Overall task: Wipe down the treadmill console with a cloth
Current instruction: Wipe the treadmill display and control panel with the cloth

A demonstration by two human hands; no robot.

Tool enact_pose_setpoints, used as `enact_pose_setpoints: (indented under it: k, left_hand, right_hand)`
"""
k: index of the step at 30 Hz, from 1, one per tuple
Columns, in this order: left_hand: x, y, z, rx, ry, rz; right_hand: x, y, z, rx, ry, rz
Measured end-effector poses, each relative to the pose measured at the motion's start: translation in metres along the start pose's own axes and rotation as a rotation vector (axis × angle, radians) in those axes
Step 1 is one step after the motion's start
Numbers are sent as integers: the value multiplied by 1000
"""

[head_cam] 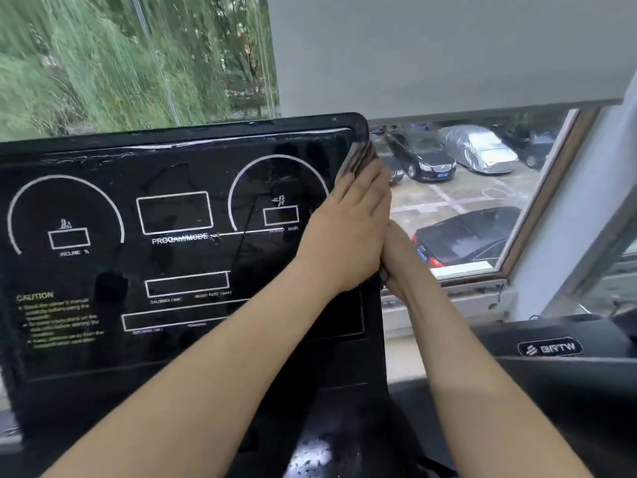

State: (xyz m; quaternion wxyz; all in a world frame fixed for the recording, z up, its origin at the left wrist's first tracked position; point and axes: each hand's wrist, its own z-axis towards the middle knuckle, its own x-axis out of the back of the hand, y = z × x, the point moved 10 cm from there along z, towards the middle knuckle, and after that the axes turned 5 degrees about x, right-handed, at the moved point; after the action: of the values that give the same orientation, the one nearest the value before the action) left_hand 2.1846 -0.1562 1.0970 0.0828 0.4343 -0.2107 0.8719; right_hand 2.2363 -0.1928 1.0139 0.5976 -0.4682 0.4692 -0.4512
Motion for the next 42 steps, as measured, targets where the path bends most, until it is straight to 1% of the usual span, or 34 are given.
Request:
enact_pose_setpoints:
  k: [2, 4, 5, 7, 9, 11, 13, 14, 16, 18, 19, 21, 22, 24, 28, 30, 33, 36, 38, 40, 42]
  left_hand:
    - [-21, 23, -42, -27, -39, -31]
    - [-39, 43, -82, -33, -115, -67]
    - [-44, 51, -95, -33, -144, -78]
    - [-46, 52, -97, -22, -149, -74]
    - [-33, 36, -75, 19, -104, -58]
    - [-17, 11, -47, 102, -58, -72]
    - [-7, -4, -32, 161, -30, -102]
    - [-7, -4, -33, 167, -23, -106]
    - [-19, 10, -50, 145, -44, -109]
    - [-39, 38, -86, 95, -101, -117]
    - [-50, 53, -109, 69, -141, -125]
    - [-71, 81, -153, 26, -225, -137]
    - [-80, 91, -170, 12, -262, -145]
    - [-88, 98, -189, -9, -314, -168]
    - [-79, 87, -180, -88, -316, -171]
    - [-74, 84, -174, -54, -312, -201]
    - [-77, 93, -184, 4, -353, -298]
    - [-87, 111, -213, 32, -432, -451]
    - [-91, 118, -241, 89, -508, -537]
    - [-88, 126, -269, 111, -569, -585]
    - [-75, 131, -286, 94, -566, -632]
  right_hand:
    - [7, 43, -29, -46, -12, -65]
    - [13, 73, -58, -31, 0, -137]
    - [16, 80, -68, -10, 9, -159]
    - [17, 79, -69, -2, 11, -161]
    - [13, 54, -48, 33, 13, -156]
    - [5, 9, -21, 119, 29, -143]
    - [-6, -18, -8, 163, 27, -49]
    - [-7, -19, -8, 179, 31, -24]
    - [1, 8, -24, 149, 67, -43]
    - [10, 55, -58, 83, 75, -129]
    - [16, 81, -75, 65, 66, -196]
    - [20, 124, -108, -1, 22, -248]
    - [21, 138, -118, 3, -7, -290]
    - [22, 148, -125, 12, -42, -382]
    - [23, 128, -111, 71, -47, -526]
    - [27, 126, -108, 66, 1, -513]
    - [26, 144, -124, -18, 46, -391]
    - [28, 152, -163, -58, -5, -528]
    - [29, 147, -190, -26, -52, -610]
    - [23, 144, -223, 13, -93, -783]
    - [14, 142, -254, 72, -125, -927]
